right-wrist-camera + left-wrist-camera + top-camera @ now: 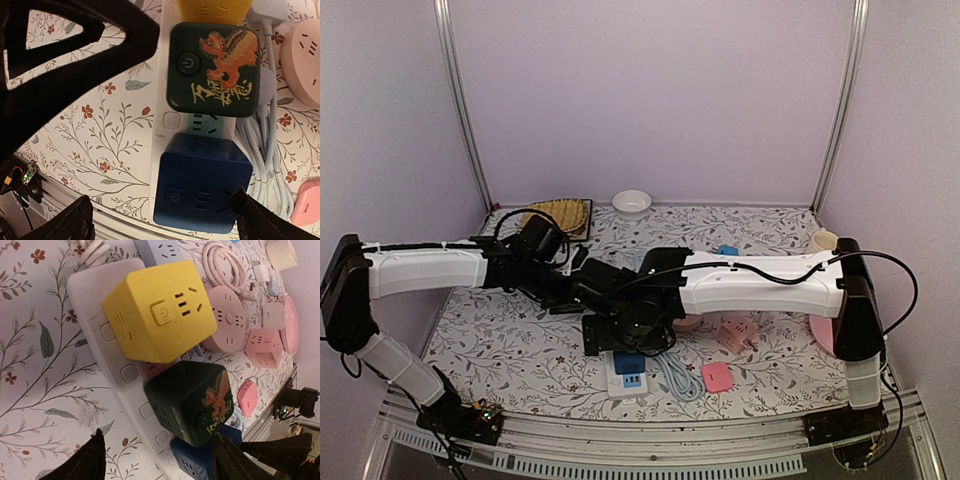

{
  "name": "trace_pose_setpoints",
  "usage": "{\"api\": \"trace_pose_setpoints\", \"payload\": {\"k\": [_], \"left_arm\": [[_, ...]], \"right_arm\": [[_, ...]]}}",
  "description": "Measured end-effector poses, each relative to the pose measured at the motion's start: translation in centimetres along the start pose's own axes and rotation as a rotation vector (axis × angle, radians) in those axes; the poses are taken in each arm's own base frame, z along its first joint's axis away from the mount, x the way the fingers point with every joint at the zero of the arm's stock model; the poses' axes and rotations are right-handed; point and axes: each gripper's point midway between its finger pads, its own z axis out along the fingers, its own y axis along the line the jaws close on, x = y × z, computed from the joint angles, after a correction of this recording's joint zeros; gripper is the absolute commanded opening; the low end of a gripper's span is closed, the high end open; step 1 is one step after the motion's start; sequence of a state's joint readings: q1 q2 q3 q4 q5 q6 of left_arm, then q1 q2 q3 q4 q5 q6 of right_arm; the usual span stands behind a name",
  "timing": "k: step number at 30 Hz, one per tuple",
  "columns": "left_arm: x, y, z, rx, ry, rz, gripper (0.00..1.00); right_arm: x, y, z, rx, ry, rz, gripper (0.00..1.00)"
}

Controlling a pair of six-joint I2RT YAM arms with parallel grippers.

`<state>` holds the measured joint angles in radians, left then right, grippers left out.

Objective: Pull the plug off the socket

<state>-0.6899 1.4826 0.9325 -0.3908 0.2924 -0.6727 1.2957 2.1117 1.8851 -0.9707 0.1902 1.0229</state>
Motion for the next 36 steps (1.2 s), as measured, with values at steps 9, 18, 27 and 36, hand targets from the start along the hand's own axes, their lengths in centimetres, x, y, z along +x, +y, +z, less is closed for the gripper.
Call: {"api": "trace_pose_setpoints", "payload": {"k": [9,18,27,36], "left_arm": [[0.1,-0.6,0.9,0.049,0.012,0.039,0.72],[1.5,0.6,2.2,0.042,0.055,0.025,0.72],[1.7,0.4,2.6,0.064,0.066,0.026,0.72],[1.7,0.0,2.9,0.084,0.081,0.036,0.72]], "right_arm": [[1.0,-2.5,-0.1,0.107,0.031,0.062,0.97],[1.9,-3.0,2.1,0.149,0.061,0.06,0.9],[2.2,-3.1,2.9,0.158,0.067,0.052,0.78],[1.4,-3.0,3.1,0.141,0.052,0.062,0.74]]}}
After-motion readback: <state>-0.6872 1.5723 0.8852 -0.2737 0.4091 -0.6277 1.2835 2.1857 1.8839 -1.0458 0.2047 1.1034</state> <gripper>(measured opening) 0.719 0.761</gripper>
